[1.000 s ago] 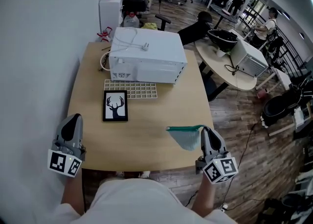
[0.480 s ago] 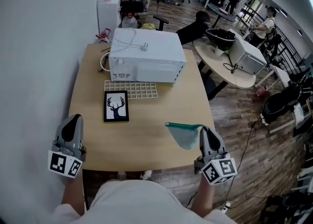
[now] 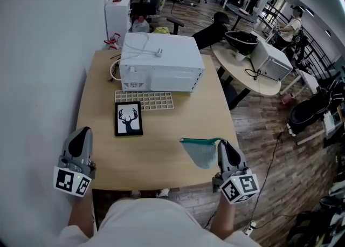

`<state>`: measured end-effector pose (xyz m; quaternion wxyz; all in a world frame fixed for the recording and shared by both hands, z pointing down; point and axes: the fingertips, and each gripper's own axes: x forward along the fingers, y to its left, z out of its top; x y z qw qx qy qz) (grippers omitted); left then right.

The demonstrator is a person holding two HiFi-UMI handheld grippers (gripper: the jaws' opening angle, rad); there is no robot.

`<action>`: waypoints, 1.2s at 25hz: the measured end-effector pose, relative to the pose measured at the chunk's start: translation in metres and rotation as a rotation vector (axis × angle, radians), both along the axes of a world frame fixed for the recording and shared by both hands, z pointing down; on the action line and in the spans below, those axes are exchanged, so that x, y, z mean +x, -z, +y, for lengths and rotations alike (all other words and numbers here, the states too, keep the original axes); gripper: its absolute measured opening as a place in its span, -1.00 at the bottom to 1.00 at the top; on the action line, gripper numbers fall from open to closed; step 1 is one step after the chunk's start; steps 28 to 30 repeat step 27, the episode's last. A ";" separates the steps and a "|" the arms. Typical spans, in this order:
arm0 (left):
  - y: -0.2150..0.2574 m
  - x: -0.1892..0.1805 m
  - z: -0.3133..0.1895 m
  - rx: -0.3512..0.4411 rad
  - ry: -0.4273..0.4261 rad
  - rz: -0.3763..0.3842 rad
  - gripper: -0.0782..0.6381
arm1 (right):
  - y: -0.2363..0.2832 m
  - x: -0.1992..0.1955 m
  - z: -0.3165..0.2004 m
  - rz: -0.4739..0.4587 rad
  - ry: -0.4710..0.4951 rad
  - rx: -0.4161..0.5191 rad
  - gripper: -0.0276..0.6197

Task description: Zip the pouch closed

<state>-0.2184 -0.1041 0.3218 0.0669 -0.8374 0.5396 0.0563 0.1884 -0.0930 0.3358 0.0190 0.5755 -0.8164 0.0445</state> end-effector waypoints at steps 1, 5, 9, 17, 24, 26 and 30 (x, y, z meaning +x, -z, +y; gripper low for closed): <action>0.000 0.000 -0.001 0.000 0.000 0.000 -0.74 | 0.001 0.000 -0.002 0.001 -0.003 0.005 -0.85; -0.003 -0.003 -0.007 -0.002 0.002 0.006 -0.74 | 0.004 0.000 -0.010 0.000 -0.022 0.031 -0.86; -0.002 -0.003 -0.009 0.002 0.007 0.009 -0.74 | 0.008 0.000 -0.015 0.005 -0.022 0.040 -0.86; -0.004 0.003 -0.017 0.000 0.005 0.014 -0.74 | 0.009 0.000 -0.024 0.027 -0.009 0.046 -0.86; -0.005 0.004 -0.018 -0.011 0.013 0.018 -0.74 | 0.011 -0.001 -0.028 0.031 0.005 0.048 -0.86; -0.005 0.004 -0.019 -0.010 0.014 0.017 -0.74 | 0.011 -0.002 -0.030 0.032 0.009 0.050 -0.86; -0.005 0.004 -0.019 -0.009 0.015 0.015 -0.74 | 0.010 -0.002 -0.030 0.032 0.011 0.051 -0.86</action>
